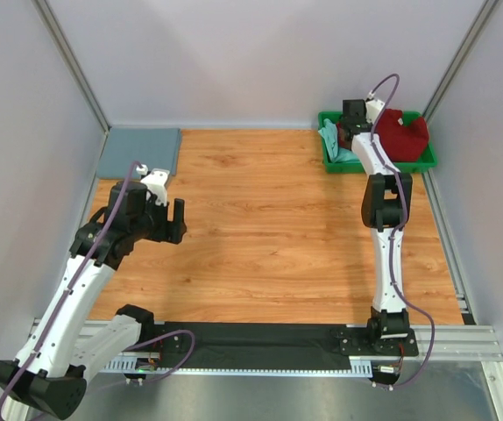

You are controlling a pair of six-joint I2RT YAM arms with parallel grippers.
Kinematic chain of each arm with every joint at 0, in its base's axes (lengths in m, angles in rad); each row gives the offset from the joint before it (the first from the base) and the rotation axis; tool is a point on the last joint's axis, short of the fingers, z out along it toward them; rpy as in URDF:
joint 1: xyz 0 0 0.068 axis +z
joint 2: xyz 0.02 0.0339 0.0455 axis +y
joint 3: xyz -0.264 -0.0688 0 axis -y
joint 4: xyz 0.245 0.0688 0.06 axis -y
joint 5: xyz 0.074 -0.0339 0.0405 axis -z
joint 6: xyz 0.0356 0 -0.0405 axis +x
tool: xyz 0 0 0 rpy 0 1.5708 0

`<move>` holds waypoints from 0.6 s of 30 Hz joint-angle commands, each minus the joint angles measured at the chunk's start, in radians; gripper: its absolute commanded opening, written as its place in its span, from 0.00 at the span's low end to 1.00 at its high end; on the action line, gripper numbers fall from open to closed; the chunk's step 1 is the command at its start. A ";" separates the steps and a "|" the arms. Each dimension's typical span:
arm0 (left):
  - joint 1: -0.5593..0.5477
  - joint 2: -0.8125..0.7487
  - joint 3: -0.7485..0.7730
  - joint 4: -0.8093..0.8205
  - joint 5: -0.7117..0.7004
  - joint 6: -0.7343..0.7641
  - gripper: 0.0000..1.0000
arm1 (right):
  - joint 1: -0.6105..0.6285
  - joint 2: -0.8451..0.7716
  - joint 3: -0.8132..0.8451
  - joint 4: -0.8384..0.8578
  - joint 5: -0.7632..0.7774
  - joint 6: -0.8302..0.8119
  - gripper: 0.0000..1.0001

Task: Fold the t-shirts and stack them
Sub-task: Grab the tshirt from the pile

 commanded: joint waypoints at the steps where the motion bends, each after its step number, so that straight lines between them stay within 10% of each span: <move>1: 0.013 0.003 0.017 0.003 -0.009 0.019 0.86 | -0.021 0.038 0.073 0.062 0.045 0.006 0.33; 9: 0.038 0.003 0.008 0.001 0.014 -0.014 0.90 | -0.042 0.107 0.146 0.051 -0.050 0.012 0.44; 13: 0.044 0.012 0.014 -0.008 0.034 -0.035 0.91 | -0.053 0.119 0.154 0.063 -0.080 0.017 0.02; 18: 0.046 0.007 0.034 -0.039 0.042 -0.086 0.92 | -0.101 0.092 0.255 0.034 -0.108 0.038 0.00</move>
